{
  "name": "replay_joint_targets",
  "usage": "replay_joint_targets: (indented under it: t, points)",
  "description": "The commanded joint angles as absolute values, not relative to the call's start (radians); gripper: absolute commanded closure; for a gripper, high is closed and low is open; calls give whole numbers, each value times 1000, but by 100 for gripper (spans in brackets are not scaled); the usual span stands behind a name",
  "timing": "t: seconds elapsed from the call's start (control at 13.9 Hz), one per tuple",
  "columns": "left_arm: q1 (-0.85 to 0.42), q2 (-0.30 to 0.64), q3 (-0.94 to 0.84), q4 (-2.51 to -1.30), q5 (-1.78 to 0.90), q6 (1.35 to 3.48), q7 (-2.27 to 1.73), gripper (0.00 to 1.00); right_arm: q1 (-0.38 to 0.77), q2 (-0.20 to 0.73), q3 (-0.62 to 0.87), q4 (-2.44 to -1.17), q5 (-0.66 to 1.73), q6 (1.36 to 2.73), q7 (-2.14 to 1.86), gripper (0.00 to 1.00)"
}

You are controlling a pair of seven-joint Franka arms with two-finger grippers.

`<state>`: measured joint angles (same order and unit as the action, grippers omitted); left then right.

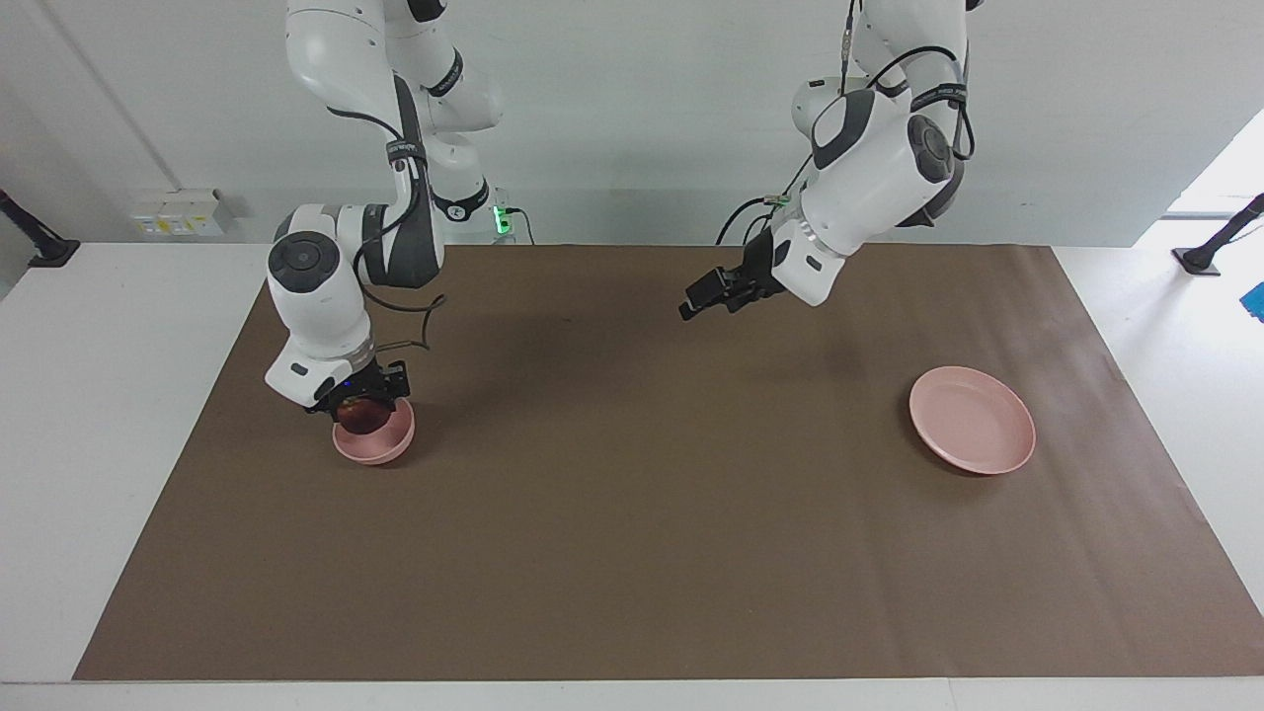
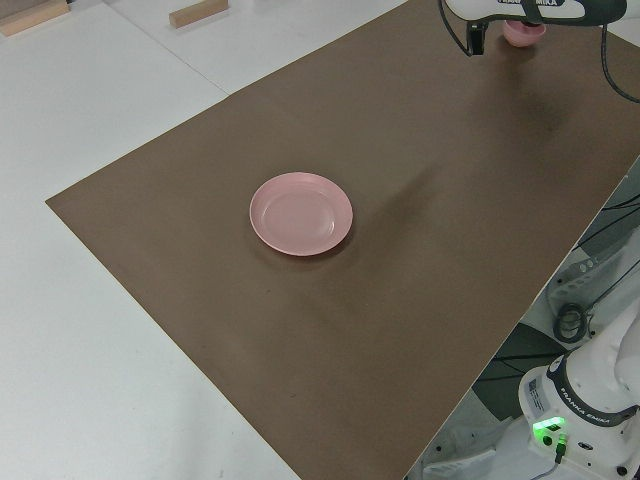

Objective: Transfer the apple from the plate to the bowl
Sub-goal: 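Lower the apple into the bowl while the left gripper withdraws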

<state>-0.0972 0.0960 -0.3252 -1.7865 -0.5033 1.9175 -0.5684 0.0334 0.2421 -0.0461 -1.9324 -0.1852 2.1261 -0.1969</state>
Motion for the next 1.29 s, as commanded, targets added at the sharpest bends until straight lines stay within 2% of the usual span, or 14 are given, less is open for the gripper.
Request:
replay_joint_targets:
  t: [0.0,0.36,0.43,0.5,0.58,0.72,0.86,0.94,1.22]
  points:
    - [-165,57,-176,-1783,-379,1830,-390,0,31,259,-37,-1944,-210,2186,-150,100]
    - [-184,41,10,-1740,-149,1723,26,0,31,278,-37,-1944,-209,2200,-147,100]
    - [-184,23,38,-1738,-114,1715,55,0,31,279,-37,-1944,-207,2198,-137,94]
    - [-180,9,55,-1738,-82,1706,66,0,32,279,-37,-1945,-207,2198,-129,83]
    - [-172,-11,63,-1736,-43,1686,64,0,31,284,-37,-1944,-207,2200,-129,61]
    - [-154,-66,63,-1724,49,1645,64,0,29,288,-37,-1945,-207,2200,-129,26]
    - [-111,-94,55,-1723,55,1570,63,0,31,288,-37,-1944,-207,2198,-127,5]
    - [-82,-94,45,-1720,51,1546,60,0,31,290,-37,-1944,-206,2197,-127,0]
    - [-5,-97,-43,-1713,48,1526,58,0,31,278,-37,-1924,-198,2175,-129,0]
